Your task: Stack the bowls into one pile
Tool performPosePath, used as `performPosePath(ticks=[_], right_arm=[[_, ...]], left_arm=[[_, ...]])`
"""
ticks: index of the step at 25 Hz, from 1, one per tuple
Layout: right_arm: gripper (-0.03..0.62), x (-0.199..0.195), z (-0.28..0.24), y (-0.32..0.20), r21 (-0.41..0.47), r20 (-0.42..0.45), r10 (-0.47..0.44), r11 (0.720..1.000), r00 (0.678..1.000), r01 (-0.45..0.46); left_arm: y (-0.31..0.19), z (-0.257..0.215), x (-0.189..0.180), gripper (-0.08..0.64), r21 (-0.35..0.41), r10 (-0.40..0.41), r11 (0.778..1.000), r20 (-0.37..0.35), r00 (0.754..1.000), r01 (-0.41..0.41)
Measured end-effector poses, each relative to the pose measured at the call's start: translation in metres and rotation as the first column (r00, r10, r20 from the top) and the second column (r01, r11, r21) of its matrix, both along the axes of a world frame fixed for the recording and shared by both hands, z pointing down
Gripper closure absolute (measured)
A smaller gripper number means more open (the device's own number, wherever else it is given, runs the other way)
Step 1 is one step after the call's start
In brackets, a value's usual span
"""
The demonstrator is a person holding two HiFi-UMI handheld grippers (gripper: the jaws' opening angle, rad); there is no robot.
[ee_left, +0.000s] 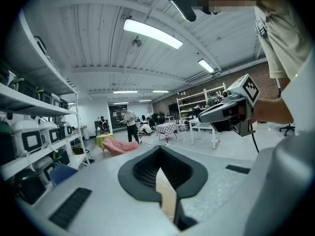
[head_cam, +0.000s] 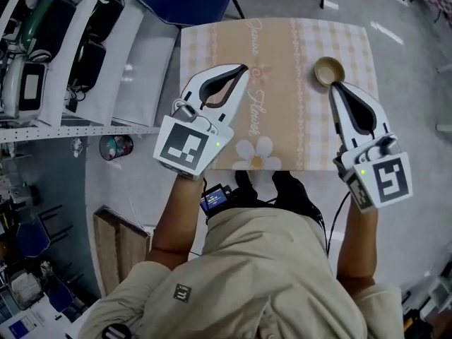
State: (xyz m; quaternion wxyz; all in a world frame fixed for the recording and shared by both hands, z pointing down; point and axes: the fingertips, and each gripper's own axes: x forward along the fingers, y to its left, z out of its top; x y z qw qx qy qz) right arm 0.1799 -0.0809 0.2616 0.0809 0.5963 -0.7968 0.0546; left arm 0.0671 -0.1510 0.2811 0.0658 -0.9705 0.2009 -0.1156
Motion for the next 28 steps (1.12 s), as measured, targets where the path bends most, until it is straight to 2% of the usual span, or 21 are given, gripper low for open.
performPosePath(ticks=[5, 17, 22, 28], right_arm=[[0.589, -0.057, -0.032, 0.005, 0.025, -0.04, -0.067, 0.997, 0.997, 0.068], [0.589, -0.196, -0.095, 0.033, 0.088, -0.122, -0.224, 0.968, 0.967, 0.236], [0.589, -0.244, -0.11, 0.045, 0.111, -0.143, -0.283, 0.948, 0.948, 0.3], [0.589, -0.286, -0.116, 0.057, 0.104, -0.183, -0.316, 0.935, 0.931, 0.338]], left_arm=[[0.015, -0.037, -0.055, 0.554, -0.014, -0.024, 1.0, -0.051, 0.998, 0.023], [0.06, -0.101, -0.18, 0.554, 0.095, -0.063, 0.993, -0.098, 0.993, 0.072], [0.078, -0.117, -0.217, 0.554, 0.133, -0.069, 0.988, -0.116, 0.991, 0.084], [0.091, -0.115, -0.249, 0.554, 0.109, -0.083, 0.989, -0.127, 0.988, 0.097]])
